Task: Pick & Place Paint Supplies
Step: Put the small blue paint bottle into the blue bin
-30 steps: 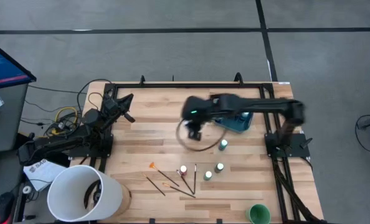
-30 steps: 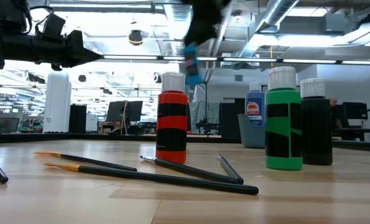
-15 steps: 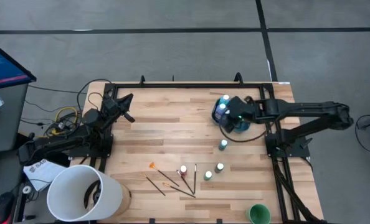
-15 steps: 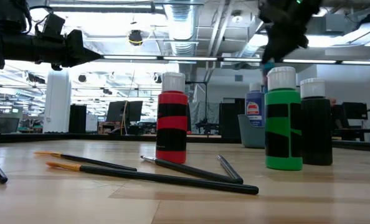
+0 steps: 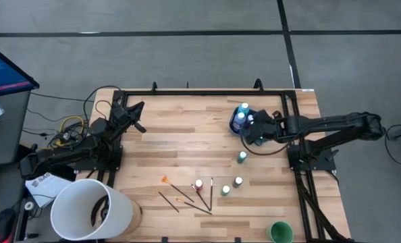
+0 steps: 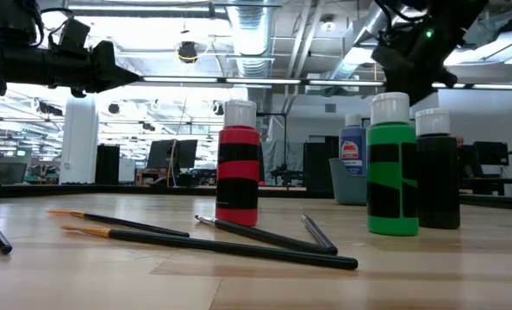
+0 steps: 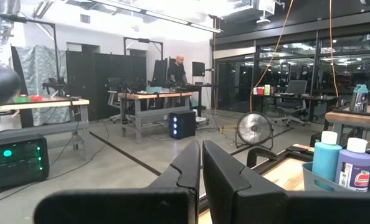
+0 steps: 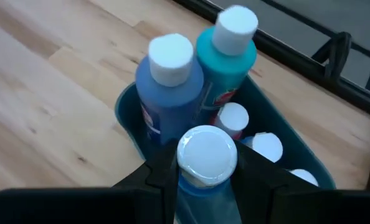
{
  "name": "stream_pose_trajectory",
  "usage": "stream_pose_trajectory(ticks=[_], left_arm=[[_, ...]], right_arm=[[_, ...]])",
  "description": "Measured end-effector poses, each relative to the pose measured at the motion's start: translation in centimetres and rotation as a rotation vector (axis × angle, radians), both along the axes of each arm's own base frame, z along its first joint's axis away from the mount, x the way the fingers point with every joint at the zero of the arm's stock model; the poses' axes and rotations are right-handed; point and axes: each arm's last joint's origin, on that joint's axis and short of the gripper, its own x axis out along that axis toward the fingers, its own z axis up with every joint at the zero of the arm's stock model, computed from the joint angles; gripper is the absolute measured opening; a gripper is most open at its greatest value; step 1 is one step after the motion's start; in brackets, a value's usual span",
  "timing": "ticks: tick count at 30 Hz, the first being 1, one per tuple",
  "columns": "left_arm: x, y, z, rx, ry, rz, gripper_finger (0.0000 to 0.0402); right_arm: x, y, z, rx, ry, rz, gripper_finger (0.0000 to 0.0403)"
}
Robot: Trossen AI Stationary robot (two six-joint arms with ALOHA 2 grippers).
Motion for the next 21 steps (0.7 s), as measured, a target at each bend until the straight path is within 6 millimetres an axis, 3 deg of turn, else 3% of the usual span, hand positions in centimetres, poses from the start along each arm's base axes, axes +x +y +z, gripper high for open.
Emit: stream_pose_trajectory(ticks=[21], left_arm=[[0.0,0.0,0.1,0.003,-0.005,0.000,0.0008]], right_arm=[[0.0,0.3,-4.4,-0.049,-0.154,-0.154,0.0108]])
